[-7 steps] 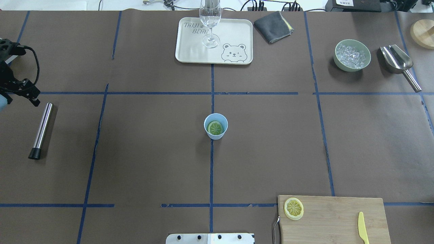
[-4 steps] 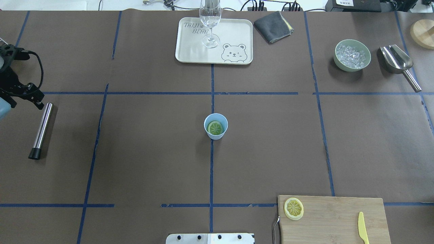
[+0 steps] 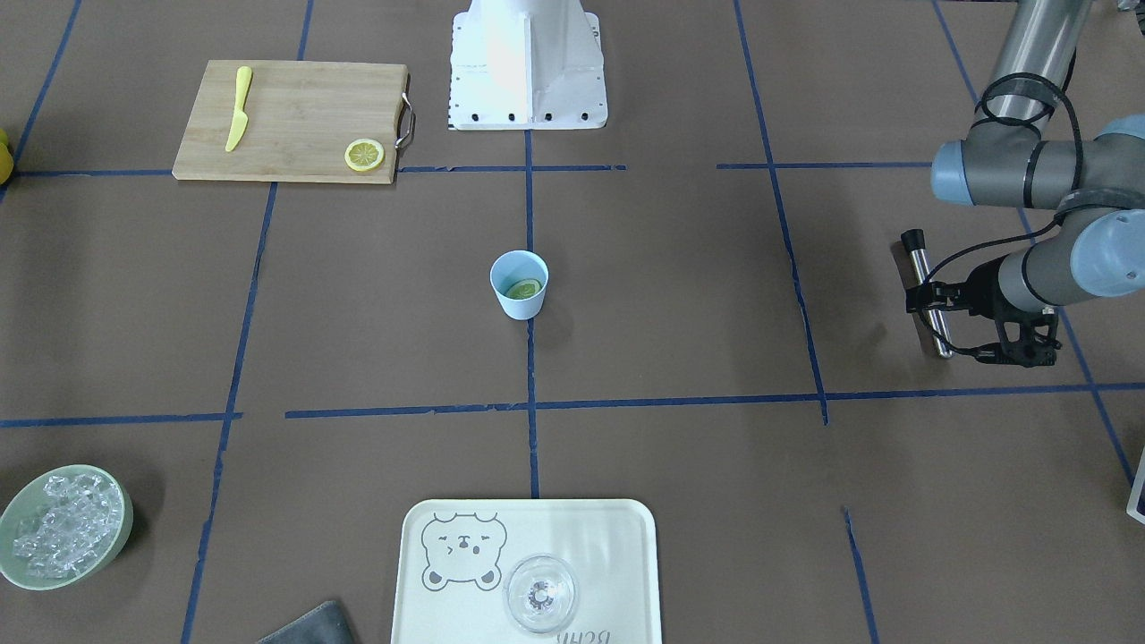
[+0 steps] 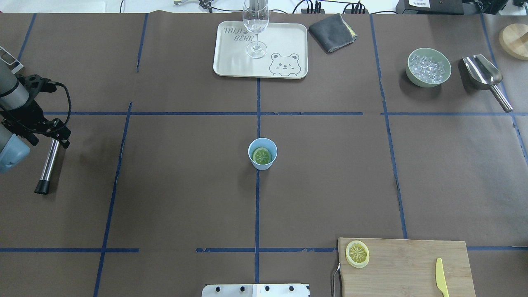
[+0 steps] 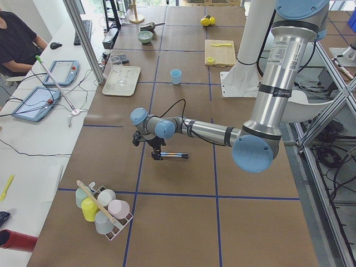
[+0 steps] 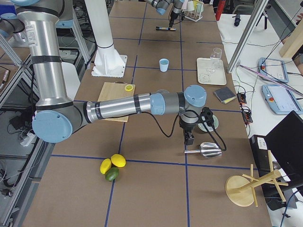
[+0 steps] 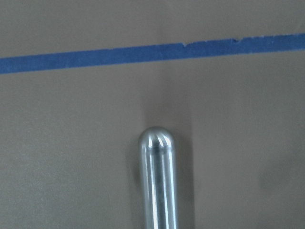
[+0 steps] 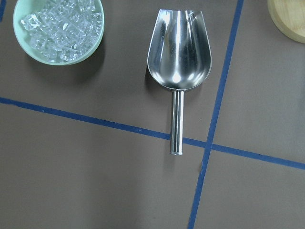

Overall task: Squeeze lemon into cup
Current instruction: 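Close the left gripper around the steel muddler's end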

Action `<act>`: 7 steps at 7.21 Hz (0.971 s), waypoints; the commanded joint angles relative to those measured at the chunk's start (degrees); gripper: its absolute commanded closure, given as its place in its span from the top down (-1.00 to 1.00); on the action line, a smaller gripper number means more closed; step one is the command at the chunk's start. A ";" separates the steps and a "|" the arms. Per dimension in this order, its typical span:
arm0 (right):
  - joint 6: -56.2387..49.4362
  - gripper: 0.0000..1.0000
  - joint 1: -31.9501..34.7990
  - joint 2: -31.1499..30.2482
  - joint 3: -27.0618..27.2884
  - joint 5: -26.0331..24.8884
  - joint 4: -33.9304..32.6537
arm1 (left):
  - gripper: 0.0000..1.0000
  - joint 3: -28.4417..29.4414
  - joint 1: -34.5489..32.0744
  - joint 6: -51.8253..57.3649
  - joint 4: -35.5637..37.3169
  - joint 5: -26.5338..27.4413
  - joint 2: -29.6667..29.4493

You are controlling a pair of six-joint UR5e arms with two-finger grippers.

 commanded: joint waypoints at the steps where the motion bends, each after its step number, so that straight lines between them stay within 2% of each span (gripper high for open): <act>1: 0.08 1.00 0.11 0.06 0.25 0.02 0.00 | 0.99 0.66 0.17 -0.01 -0.75 0.04 0.02; 3: 0.00 1.00 0.11 0.14 0.34 0.10 0.00 | 0.85 1.27 0.25 0.08 -0.93 0.04 0.10; 5: 0.08 1.00 0.11 0.23 0.34 0.10 0.00 | 0.80 2.15 0.25 0.08 -1.72 0.04 0.02; 7: 0.08 1.00 0.11 0.32 0.34 0.10 0.00 | 0.39 2.07 0.25 -0.01 -1.63 0.04 0.02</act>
